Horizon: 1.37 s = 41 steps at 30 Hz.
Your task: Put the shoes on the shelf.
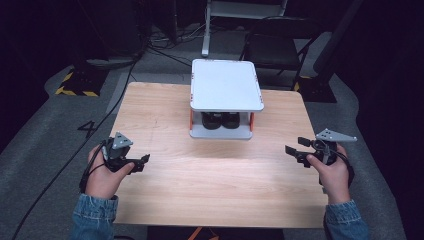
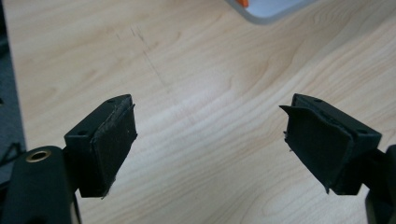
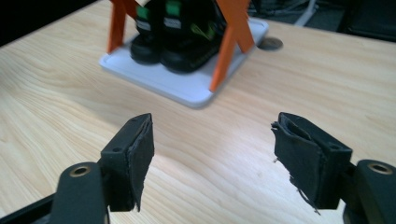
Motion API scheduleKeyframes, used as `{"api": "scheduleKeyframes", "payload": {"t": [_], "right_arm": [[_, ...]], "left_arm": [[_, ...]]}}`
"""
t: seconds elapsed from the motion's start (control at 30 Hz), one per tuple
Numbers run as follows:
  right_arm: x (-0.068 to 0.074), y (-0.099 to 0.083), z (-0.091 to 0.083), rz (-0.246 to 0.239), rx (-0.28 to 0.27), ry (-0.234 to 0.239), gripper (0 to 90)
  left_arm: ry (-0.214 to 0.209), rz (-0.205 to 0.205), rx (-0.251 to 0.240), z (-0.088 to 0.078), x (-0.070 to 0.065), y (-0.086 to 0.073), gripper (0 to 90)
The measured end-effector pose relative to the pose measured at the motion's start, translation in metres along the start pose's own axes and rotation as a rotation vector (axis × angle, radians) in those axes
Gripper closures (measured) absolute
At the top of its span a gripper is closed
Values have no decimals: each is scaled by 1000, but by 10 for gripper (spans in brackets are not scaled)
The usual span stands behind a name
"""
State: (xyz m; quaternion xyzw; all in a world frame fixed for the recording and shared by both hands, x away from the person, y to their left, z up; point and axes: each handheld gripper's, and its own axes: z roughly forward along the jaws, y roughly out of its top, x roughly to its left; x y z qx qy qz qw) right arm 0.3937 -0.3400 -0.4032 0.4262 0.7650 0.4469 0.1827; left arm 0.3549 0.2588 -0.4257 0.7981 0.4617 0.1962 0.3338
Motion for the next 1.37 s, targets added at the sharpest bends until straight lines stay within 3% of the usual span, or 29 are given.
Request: {"api": "scheduleKeyframes", "payload": {"t": [0.07, 0.17, 0.27, 0.37, 0.5, 0.57, 0.63, 0.7, 0.77, 0.83, 0.9, 1.0, 1.13, 1.37], "right_arm": [[-5, -5, 2, 1, 44, -9, 255], [-14, -16, 8, -15, 199, 20, 238], [-20, -29, 18, 0, 223, 36, 199], [-24, -42, 31, -8, 260, 55, 172], [-28, -56, 45, -25, 244, 34, 175], [-29, -61, 49, -28, 218, 33, 173], [-32, -67, 55, -33, 193, 5, 172], [-33, -70, 57, -67, 193, -39, 160], [-33, -72, 59, -76, 187, -49, 157], [-33, -73, 61, -77, 197, -55, 153], [-32, -75, 64, -72, 191, -74, 129], [-32, -74, 67, -72, 189, -80, 67], [-33, -72, 74, -84, 215, -69, 0], [-33, -71, 74, -78, 214, -74, 0]], "left_arm": [[-6, -27, 39, 5, 6, -8, 168], [14, -72, 118, 13, 16, -18, 168], [16, -99, 114, 22, 23, -27, 166], [4, -81, 130, 30, 28, -34, 166], [19, -78, 159, 35, 31, -38, 166], [4, -91, 161, 38, 32, -40, 166], [-1, -82, 158, 41, 32, -42, 166], [1, -75, 148, 44, 32, -44, 166], [12, -73, 135, 48, 33, -45, 166], [51, -54, 128, 51, 34, -46, 166], [58, -67, 121, 54, 34, -46, 154], [57, -103, 105, 58, 33, -46, 140], [44, -79, 69, 68, 37, -46, 0], [49, -92, 67, 69, 36, -45, 0]]}}
